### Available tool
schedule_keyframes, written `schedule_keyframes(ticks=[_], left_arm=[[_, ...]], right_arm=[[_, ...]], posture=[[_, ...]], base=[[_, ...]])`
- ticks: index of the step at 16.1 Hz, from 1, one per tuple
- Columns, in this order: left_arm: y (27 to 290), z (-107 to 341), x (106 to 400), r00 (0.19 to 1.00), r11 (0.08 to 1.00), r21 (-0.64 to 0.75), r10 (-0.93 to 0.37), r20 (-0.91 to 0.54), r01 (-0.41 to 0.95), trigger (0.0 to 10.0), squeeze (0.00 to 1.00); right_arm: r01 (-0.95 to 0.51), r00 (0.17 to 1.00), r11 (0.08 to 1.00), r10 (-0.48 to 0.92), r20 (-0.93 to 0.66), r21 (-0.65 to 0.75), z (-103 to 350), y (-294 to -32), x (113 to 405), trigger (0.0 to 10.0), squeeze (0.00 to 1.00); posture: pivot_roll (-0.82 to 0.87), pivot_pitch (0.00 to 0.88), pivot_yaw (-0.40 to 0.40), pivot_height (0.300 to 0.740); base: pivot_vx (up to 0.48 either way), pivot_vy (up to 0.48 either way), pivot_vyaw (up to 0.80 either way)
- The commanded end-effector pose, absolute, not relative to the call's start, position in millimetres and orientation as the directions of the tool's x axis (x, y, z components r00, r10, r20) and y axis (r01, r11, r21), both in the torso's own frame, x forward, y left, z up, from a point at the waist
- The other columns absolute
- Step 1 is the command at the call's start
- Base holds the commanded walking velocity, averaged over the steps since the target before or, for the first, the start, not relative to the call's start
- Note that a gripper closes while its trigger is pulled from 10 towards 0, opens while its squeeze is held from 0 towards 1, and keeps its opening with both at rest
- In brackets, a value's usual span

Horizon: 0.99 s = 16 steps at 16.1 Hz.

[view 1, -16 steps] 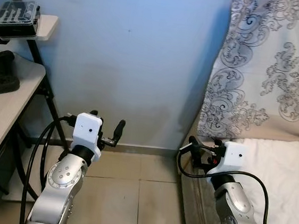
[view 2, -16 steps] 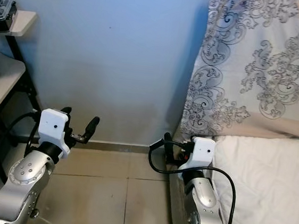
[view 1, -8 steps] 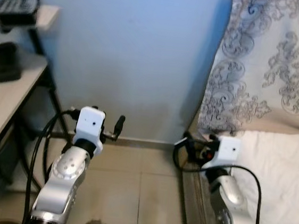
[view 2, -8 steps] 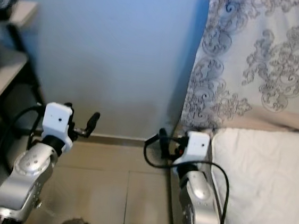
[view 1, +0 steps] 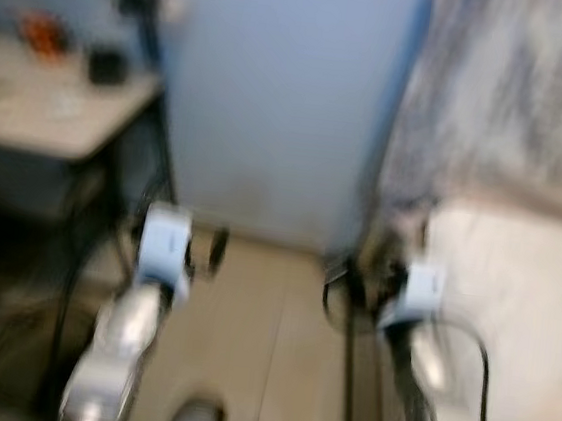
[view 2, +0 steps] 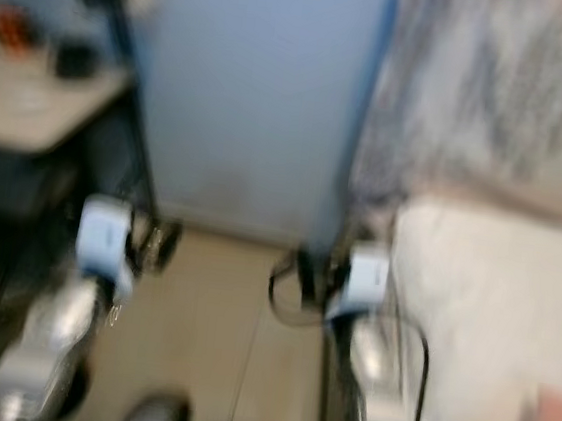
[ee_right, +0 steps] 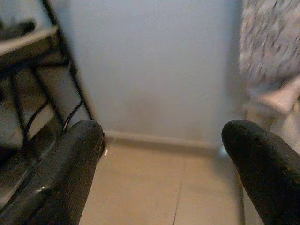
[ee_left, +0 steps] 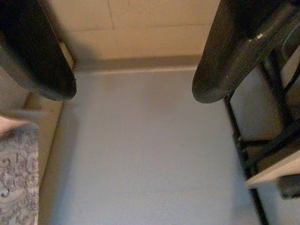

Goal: Clean up the room

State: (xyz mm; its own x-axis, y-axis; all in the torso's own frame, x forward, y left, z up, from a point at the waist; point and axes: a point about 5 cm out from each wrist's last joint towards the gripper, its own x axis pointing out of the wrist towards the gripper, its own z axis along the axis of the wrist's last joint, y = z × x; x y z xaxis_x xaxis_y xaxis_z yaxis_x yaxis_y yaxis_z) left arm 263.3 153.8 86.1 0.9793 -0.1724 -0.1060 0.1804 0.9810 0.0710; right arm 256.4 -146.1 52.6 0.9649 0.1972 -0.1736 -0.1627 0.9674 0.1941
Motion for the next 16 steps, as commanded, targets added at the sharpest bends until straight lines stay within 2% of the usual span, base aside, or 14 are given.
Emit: schedule_keyframes(ticks=[1,7,10,14,16], left_arm=[[149,99,271,0.980,0.977,0.086,-0.191,-0.058,0.196,10.0,0.00],[144,103,271,0.973,0.969,0.091,-0.230,-0.027,0.231,10.0,0.00],[143,101,269,0.968,0.963,0.097,-0.247,-0.032,0.249,10.0,0.00],[150,92,264,0.971,0.968,0.091,-0.229,-0.067,0.234,10.0,0.00],[150,92,266,0.970,0.966,0.100,-0.233,-0.066,0.239,10.0,0.00]], right_arm=[[-0.165,0.967,0.970,0.195,-0.164,0.180,56,-147,260,10.0,0.00],[-0.168,0.965,0.970,0.198,-0.174,0.176,54,-145,261,10.0,0.00],[-0.137,0.972,0.973,0.168,-0.167,0.184,53,-150,260,10.0,0.00],[0.000,0.988,0.981,0.030,-0.152,0.195,52,-173,255,10.0,0.00],[0.003,0.987,0.981,0.028,-0.157,0.195,50,-174,254,10.0,0.00]], posture=[[0.09,0.000,-0.025,0.731],[0.09,0.000,-0.019,0.731],[0.09,0.000,-0.019,0.731],[0.08,0.000,-0.009,0.731],[0.08,0.000,-0.007,0.731]], base=[[-0.356,0.000,0.00],[-0.059,0.000,-0.09],[0.000,0.479,-0.73],[0.000,0.479,-0.70],[0.000,0.480,-0.68]])
